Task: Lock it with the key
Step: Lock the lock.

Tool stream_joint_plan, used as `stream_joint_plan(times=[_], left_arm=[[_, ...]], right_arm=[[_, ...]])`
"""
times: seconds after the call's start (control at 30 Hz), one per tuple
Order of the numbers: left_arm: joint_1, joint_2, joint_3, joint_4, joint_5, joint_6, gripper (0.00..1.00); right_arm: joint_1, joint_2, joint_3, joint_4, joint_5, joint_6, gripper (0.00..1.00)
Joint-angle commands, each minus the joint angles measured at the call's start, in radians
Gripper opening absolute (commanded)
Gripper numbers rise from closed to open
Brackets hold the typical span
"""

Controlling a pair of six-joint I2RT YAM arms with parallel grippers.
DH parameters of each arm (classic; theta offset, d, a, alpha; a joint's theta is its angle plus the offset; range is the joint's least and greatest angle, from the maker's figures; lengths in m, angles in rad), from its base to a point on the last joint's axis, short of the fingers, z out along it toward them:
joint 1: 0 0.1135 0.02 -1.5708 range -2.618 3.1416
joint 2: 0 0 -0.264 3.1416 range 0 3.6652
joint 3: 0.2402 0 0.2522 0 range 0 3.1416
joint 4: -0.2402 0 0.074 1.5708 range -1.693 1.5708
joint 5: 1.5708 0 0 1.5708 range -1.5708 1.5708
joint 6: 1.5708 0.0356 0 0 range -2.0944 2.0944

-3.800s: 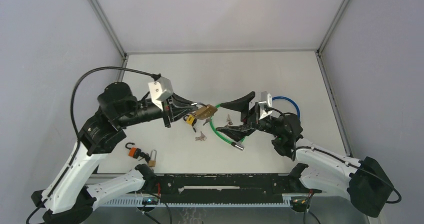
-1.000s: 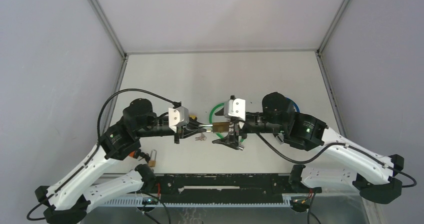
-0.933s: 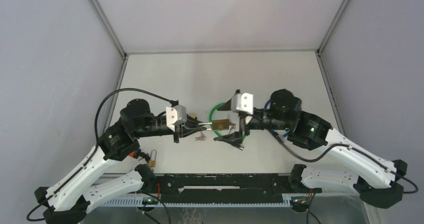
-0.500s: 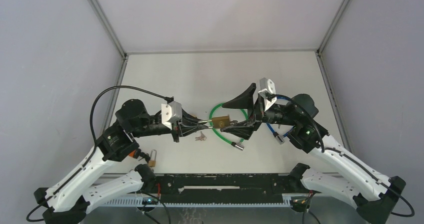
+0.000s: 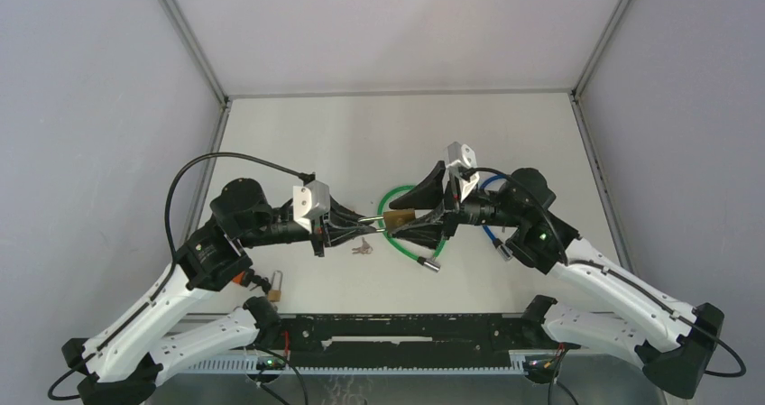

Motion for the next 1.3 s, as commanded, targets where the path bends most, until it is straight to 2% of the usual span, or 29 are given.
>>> stream_joint_plan(times=[0.0, 0.03, 0.13, 0.2, 0.27, 0.37, 0.4, 0.43, 0.47, 0.53, 0.57, 0.73, 0.9, 1.1, 1.27], left_arm=[[-0.001, -0.021, 0.018, 0.158, 0.014, -0.028, 0.00], [0.000, -0.022, 0.018, 0.158, 0.015, -0.029, 0.00], [0.000, -0.021, 0.018, 0.162, 0.019, -0.030, 0.00], [0.000, -0.022, 0.014, 0.168, 0.024, -0.039, 0.00], [0.000, -0.026, 0.001, 0.192, 0.028, -0.063, 0.00], [-0.001, -0.029, -0.056, 0.292, 0.037, -0.186, 0.02], [0.000, -0.034, -0.077, 0.326, 0.019, -0.213, 0.15], [0.000, -0.043, -0.095, 0.338, -0.001, -0.234, 0.34], [0.001, -0.052, -0.108, 0.361, -0.011, -0.241, 0.46], [0.005, -0.073, -0.129, 0.363, -0.022, -0.242, 0.58], [0.010, -0.083, -0.139, 0.357, -0.024, -0.241, 0.60], [0.021, -0.105, -0.183, 0.383, -0.017, -0.254, 0.60], [0.020, -0.112, -0.306, 0.691, -0.077, -0.410, 0.60], [0.017, -0.117, -0.402, 0.861, -0.119, -0.470, 0.59], [-0.007, -0.135, -0.456, 0.966, -0.166, -0.413, 0.57]], right_arm=[[0.008, -0.001, 0.034, -0.025, 0.014, -0.035, 0.55], [0.008, 0.001, 0.034, -0.024, 0.012, -0.035, 0.45], [0.010, 0.004, 0.034, -0.012, -0.003, -0.034, 0.24], [0.011, 0.007, 0.034, -0.006, 0.001, -0.032, 0.01], [0.012, 0.010, 0.034, 0.008, 0.002, -0.027, 0.00], [-0.010, 0.000, 0.002, 0.091, -0.002, 0.022, 0.00], [-0.027, -0.005, -0.008, 0.123, -0.014, 0.047, 0.00], [-0.045, -0.012, -0.022, 0.160, -0.033, 0.072, 0.00], [-0.065, -0.020, -0.033, 0.191, -0.050, 0.092, 0.00], [-0.101, -0.034, -0.042, 0.240, -0.104, 0.132, 0.00], [-0.120, -0.039, -0.042, 0.259, -0.136, 0.149, 0.00], [-0.182, -0.044, -0.042, 0.391, -0.242, 0.225, 0.00], [-0.189, -0.037, -0.039, 0.474, -0.247, 0.258, 0.00], [-0.189, -0.043, -0.039, 0.476, -0.247, 0.249, 0.00], [-0.189, -0.041, -0.032, 0.439, -0.229, 0.219, 0.00]])
